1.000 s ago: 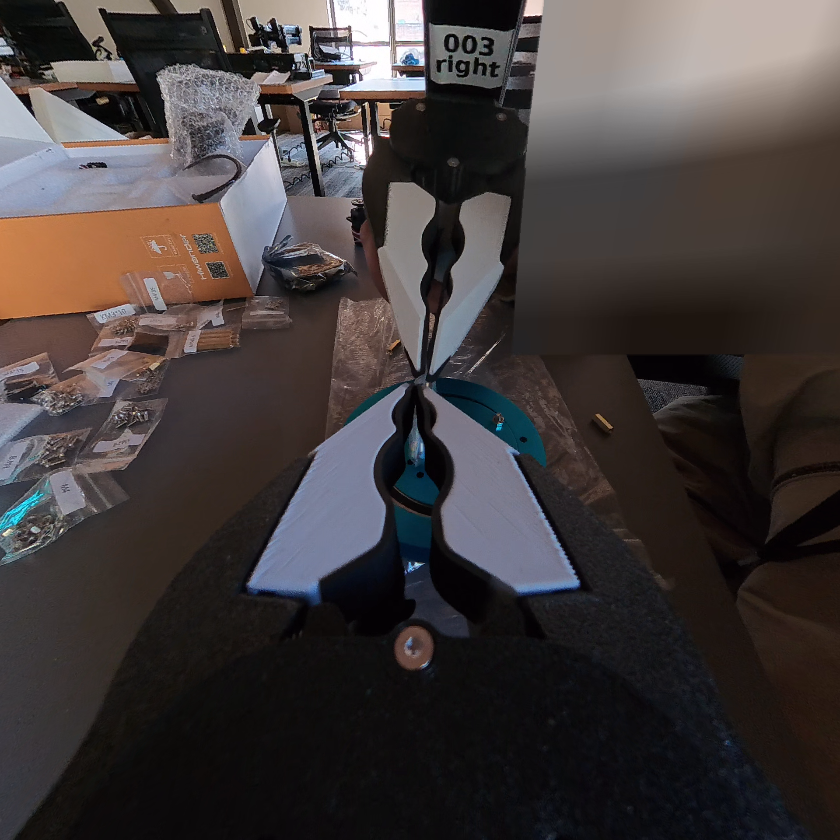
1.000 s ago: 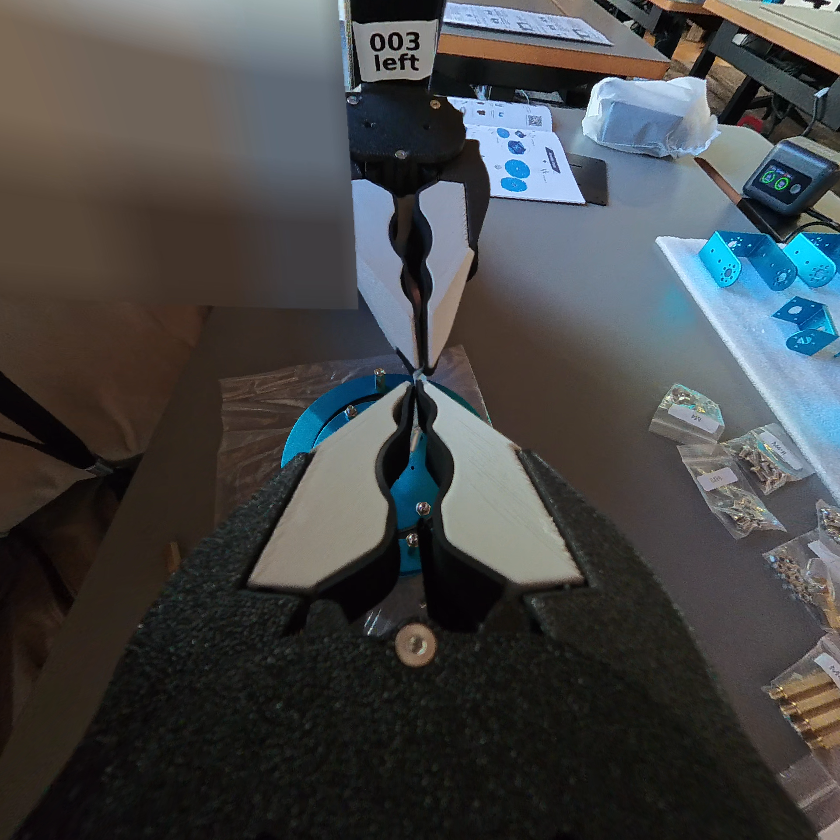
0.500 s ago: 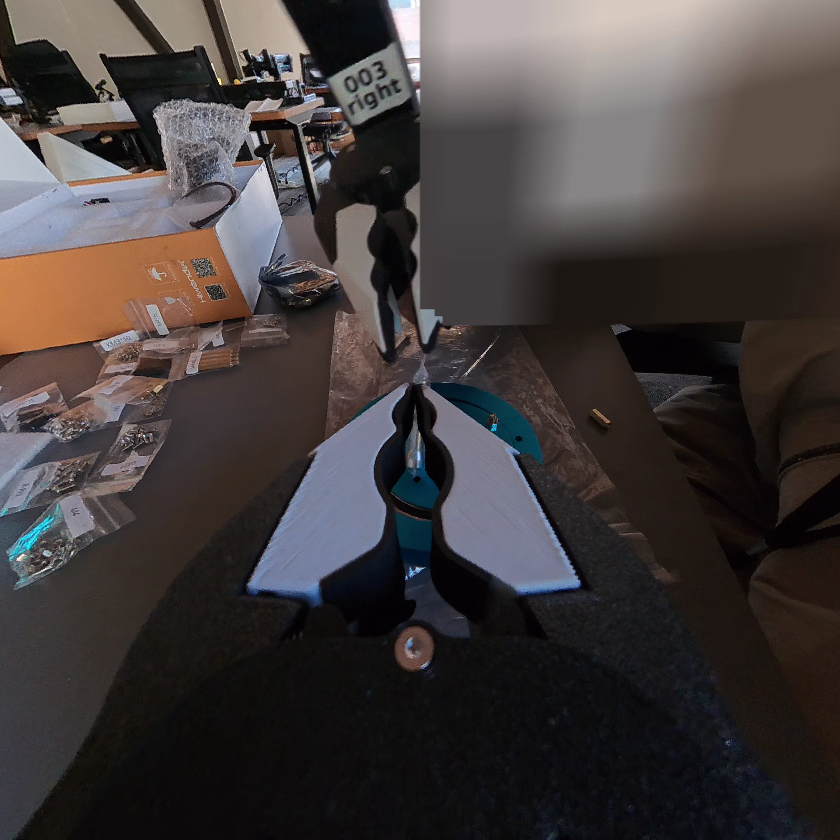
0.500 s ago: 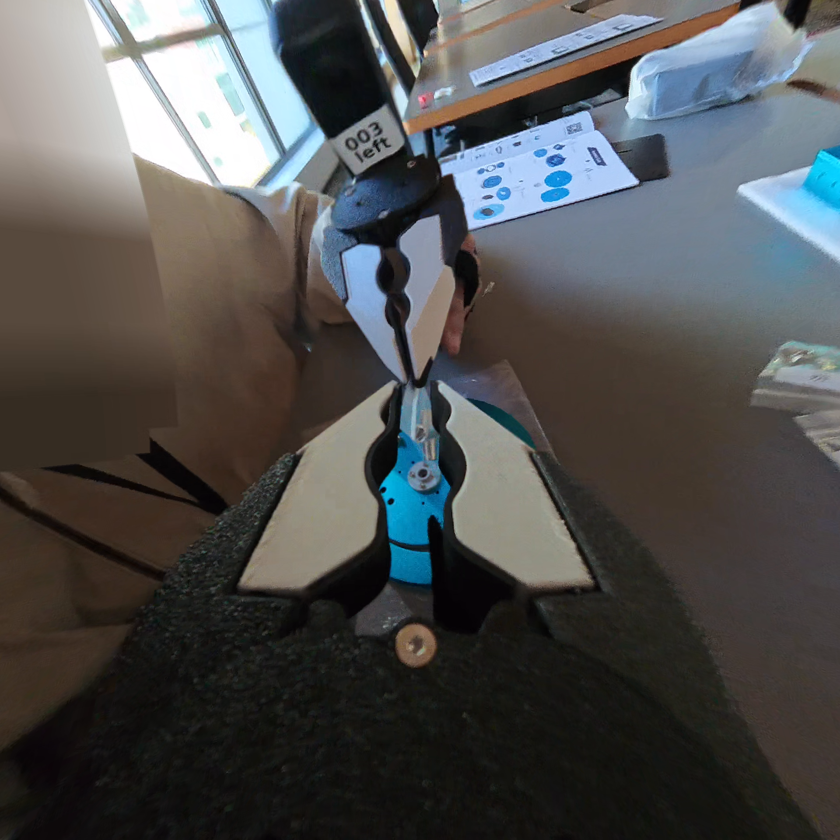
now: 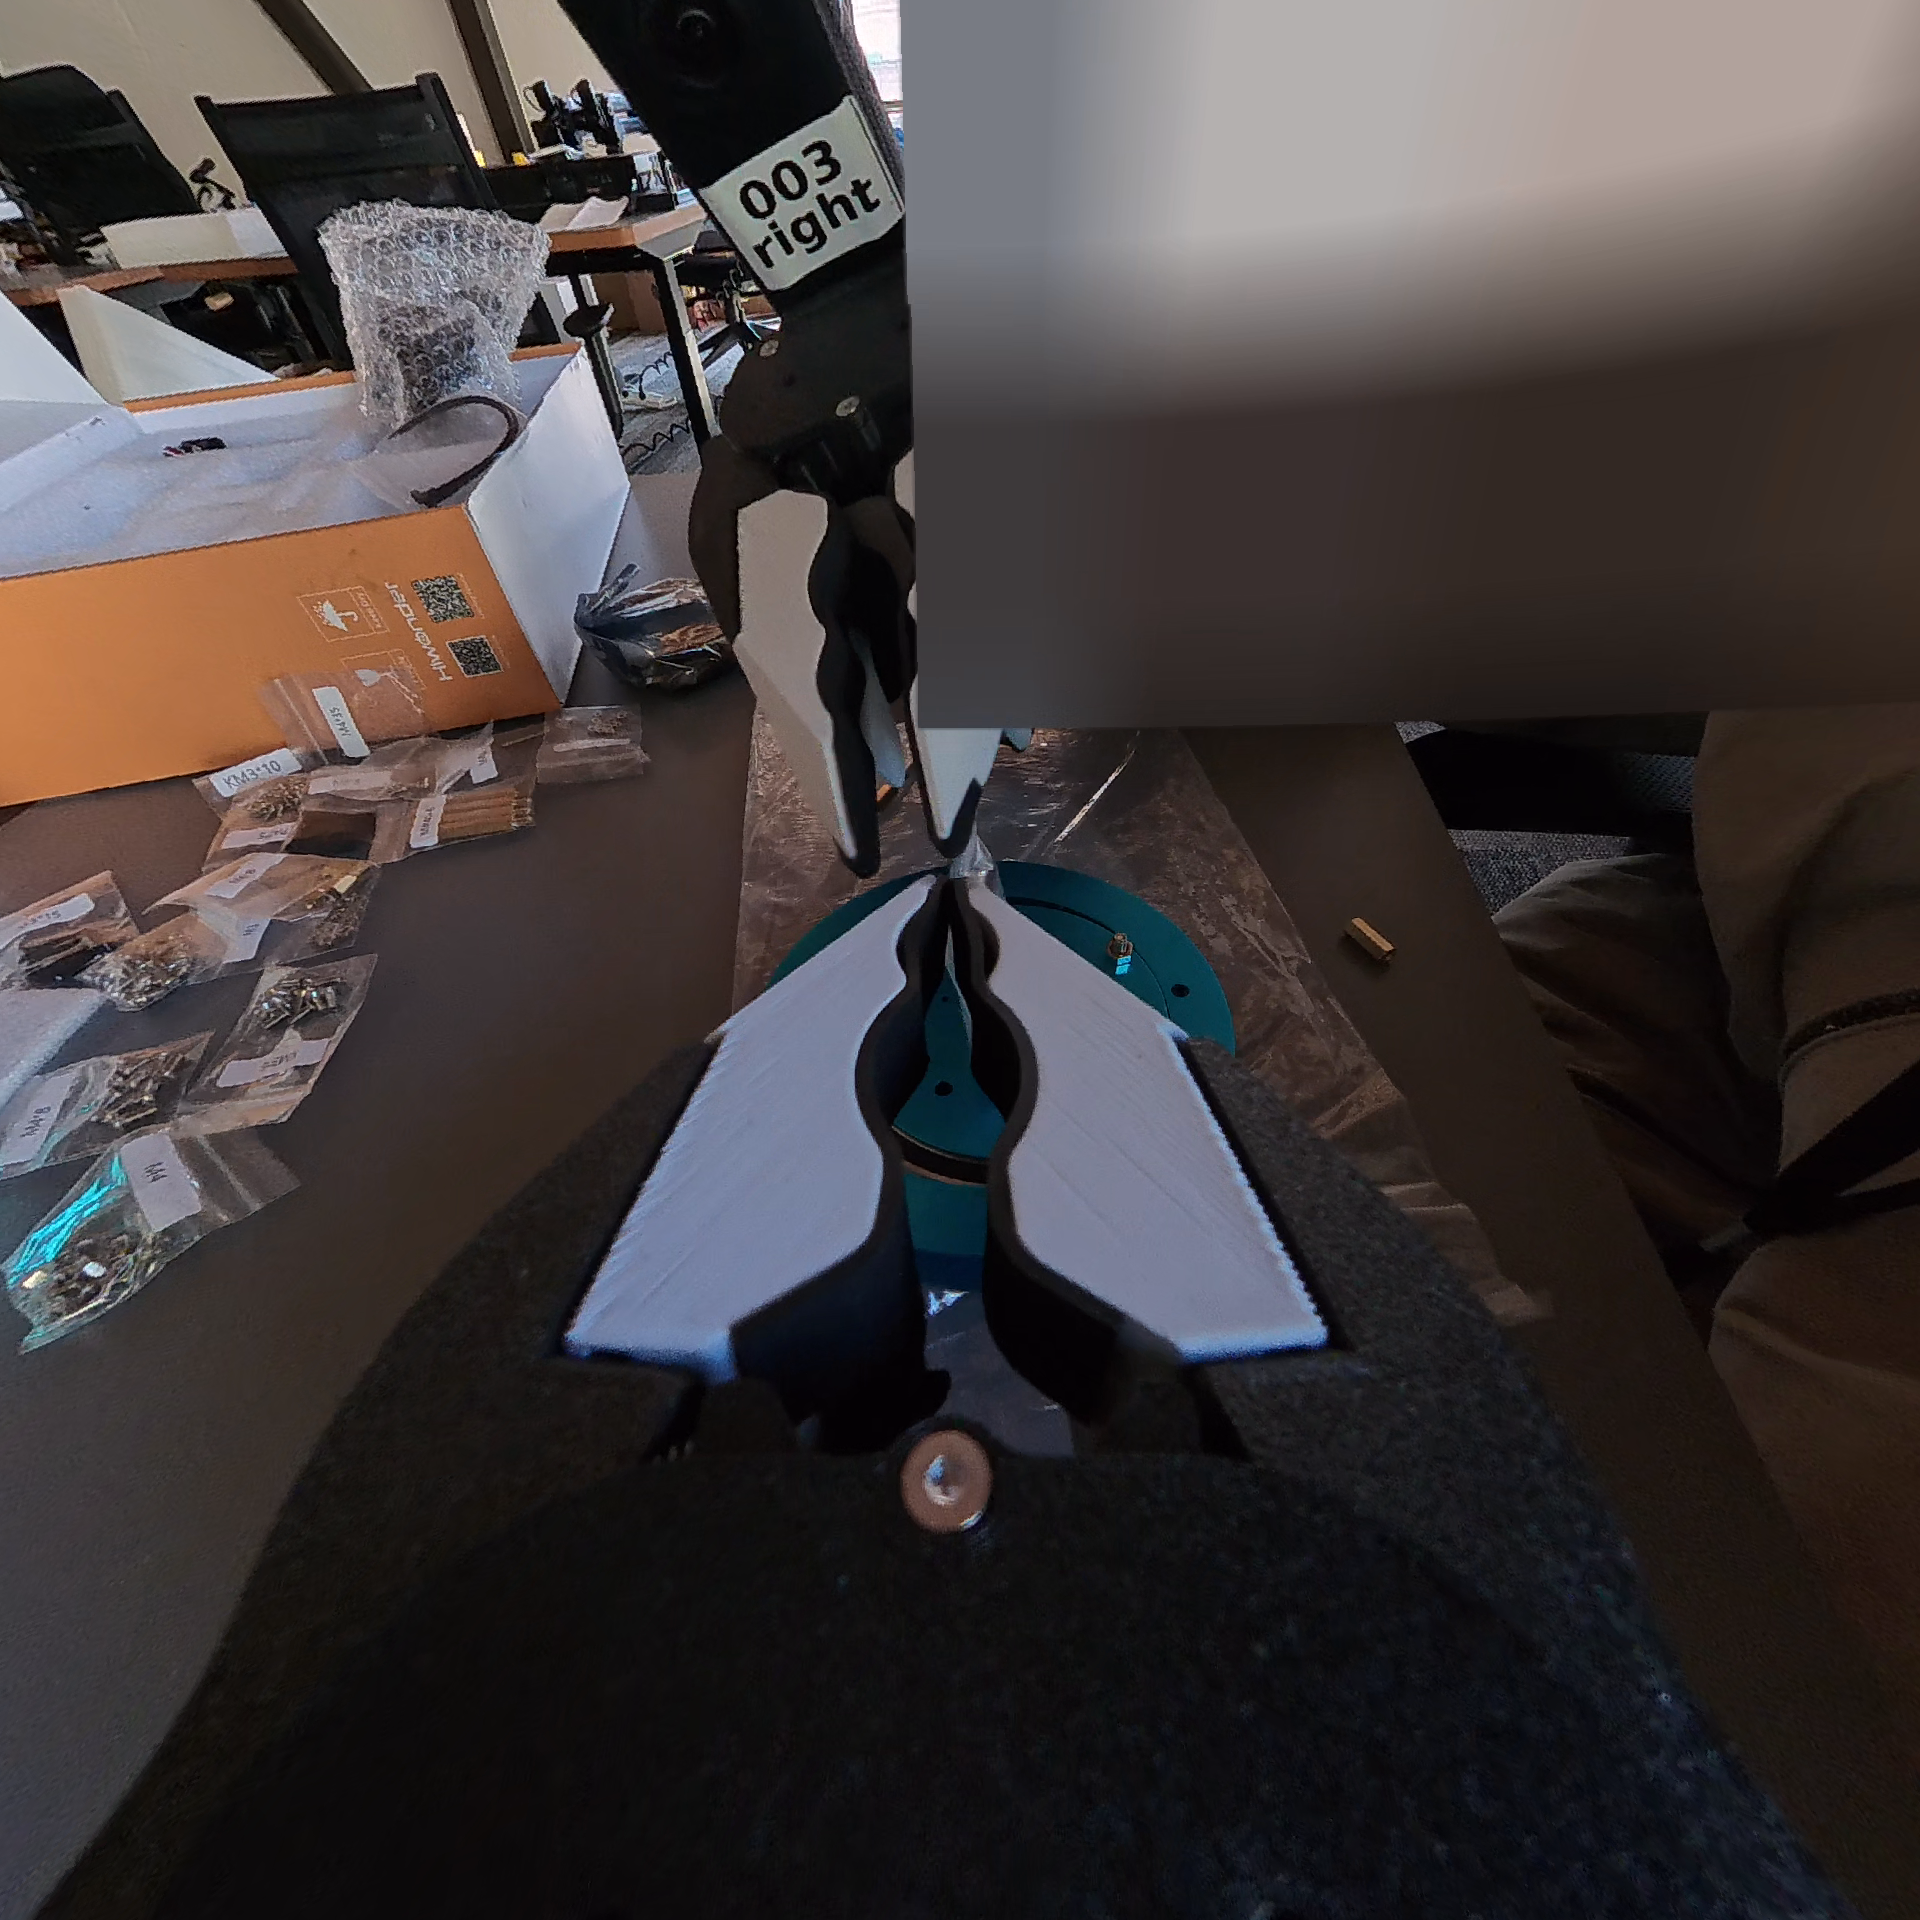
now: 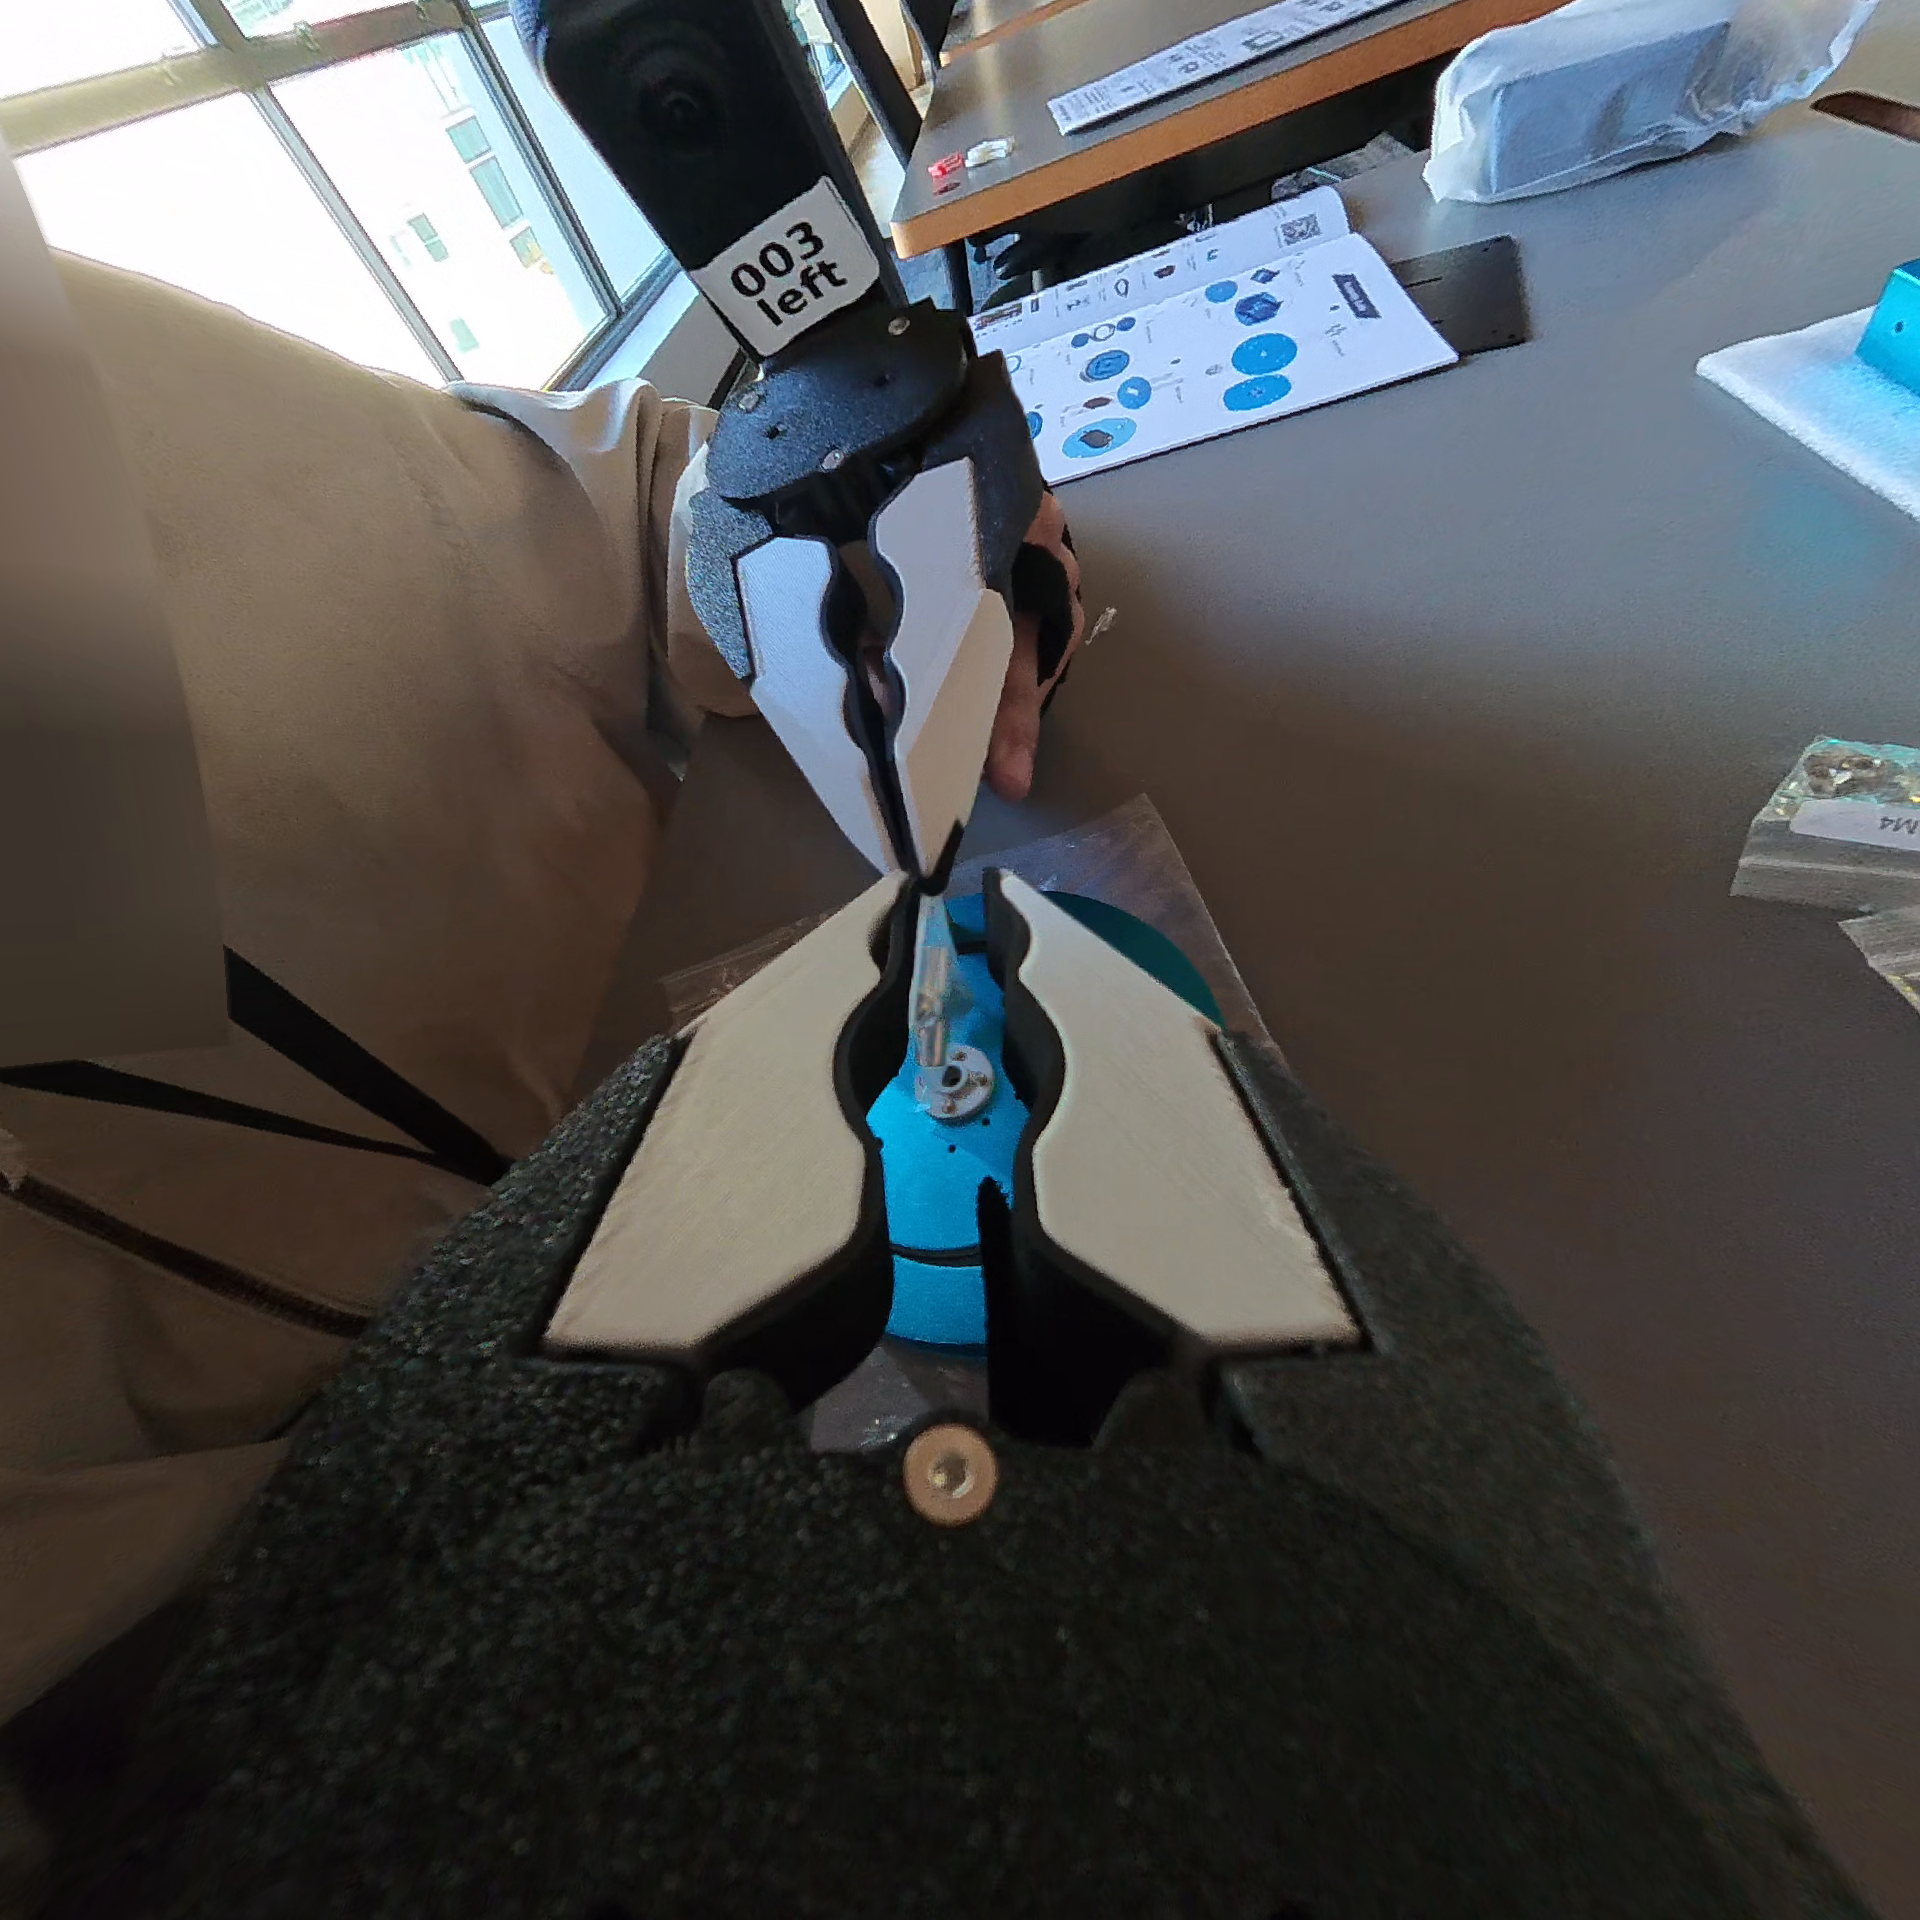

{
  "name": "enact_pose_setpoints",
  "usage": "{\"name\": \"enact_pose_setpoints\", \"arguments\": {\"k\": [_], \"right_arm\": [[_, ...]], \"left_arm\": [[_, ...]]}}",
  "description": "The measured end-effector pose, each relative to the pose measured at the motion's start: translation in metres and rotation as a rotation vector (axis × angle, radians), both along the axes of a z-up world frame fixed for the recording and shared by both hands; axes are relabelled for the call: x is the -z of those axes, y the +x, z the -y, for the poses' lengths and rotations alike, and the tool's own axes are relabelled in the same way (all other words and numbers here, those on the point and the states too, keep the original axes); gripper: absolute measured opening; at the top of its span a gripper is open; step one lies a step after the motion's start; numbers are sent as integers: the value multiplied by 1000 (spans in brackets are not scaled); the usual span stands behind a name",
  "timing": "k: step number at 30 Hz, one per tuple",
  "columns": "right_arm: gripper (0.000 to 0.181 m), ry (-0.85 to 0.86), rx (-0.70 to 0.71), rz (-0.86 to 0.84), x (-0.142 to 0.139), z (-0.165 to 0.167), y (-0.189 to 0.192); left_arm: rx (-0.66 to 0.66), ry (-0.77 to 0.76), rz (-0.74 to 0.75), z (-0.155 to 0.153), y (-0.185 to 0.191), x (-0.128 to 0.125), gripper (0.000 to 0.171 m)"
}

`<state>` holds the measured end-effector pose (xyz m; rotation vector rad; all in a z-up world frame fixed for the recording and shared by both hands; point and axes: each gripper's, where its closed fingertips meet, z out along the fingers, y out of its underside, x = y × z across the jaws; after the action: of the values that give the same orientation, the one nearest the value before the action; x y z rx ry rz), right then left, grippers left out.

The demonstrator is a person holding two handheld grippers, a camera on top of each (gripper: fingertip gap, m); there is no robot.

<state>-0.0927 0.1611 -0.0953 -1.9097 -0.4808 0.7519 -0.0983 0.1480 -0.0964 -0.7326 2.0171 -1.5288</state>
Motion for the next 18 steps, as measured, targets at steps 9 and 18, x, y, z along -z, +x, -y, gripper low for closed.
{"name": "enact_pose_setpoints", "arguments": {"k": [9, 18], "right_arm": [[10, 28, 15, 67, 2, -1, 1], [10, 121, 37, 240, 1, 0, 1]], "left_arm": [[2, -7, -16, 0, 0, 1, 0], [14, -44, -58, 1, 1, 1, 0]]}}
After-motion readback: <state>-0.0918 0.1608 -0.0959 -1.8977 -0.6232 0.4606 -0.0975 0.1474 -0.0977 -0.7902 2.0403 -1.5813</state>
